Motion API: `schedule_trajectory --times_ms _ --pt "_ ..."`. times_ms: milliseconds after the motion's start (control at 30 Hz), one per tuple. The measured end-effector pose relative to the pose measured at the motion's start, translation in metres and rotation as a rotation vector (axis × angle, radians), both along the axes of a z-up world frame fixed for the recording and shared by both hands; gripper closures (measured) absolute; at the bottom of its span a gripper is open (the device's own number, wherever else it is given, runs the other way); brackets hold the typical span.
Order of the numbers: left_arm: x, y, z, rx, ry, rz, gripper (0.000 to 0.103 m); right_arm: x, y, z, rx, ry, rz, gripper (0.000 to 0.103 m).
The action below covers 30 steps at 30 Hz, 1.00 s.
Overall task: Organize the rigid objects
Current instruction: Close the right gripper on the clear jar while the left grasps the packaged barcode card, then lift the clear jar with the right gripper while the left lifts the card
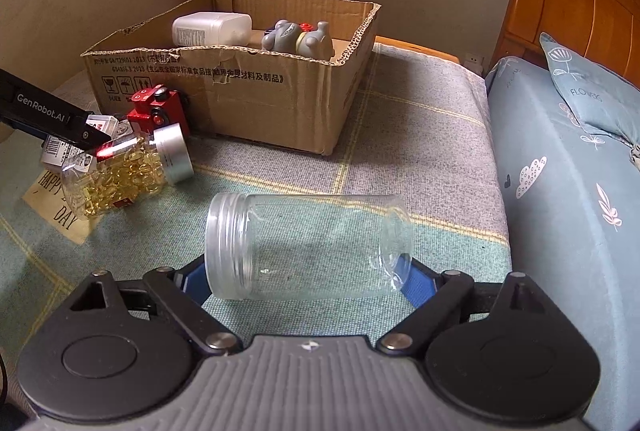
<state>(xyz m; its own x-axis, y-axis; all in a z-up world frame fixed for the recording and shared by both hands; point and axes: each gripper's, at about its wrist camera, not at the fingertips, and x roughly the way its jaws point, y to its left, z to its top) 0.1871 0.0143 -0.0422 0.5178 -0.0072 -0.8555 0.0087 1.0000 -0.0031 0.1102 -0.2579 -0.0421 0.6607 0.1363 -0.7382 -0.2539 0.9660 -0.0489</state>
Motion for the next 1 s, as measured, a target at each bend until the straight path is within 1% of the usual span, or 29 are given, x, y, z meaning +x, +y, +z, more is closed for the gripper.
schedule_trajectory --times_ms 167,300,467,567,733,800,867,1000 --pt "-0.016 0.008 0.005 0.009 -0.008 -0.058 0.014 -0.006 0.004 0.001 -0.008 0.001 0.014 0.009" --pt "-0.031 0.012 0.008 0.008 -0.003 -0.122 0.014 -0.011 0.006 0.003 -0.010 0.000 0.026 0.009" --pt "-0.045 0.008 0.005 0.009 0.028 -0.219 0.014 -0.018 0.010 0.005 -0.019 -0.003 0.042 0.009" --pt "-0.050 0.007 0.002 -0.007 0.037 -0.248 0.014 -0.022 0.012 0.007 -0.008 -0.005 0.052 0.009" --pt "-0.059 0.008 -0.003 0.001 0.013 -0.265 0.013 -0.026 0.014 0.006 -0.007 -0.007 0.055 0.009" --pt "-0.062 0.011 -0.005 0.001 -0.001 -0.265 0.011 -0.026 0.014 0.004 -0.003 -0.002 0.052 0.008" --pt "-0.063 0.012 -0.008 0.002 -0.001 -0.254 0.011 -0.026 0.014 0.002 -0.002 0.002 0.047 0.005" --pt "-0.064 0.012 -0.015 -0.025 0.006 -0.226 0.011 -0.026 0.014 -0.003 0.004 0.010 0.038 0.003"
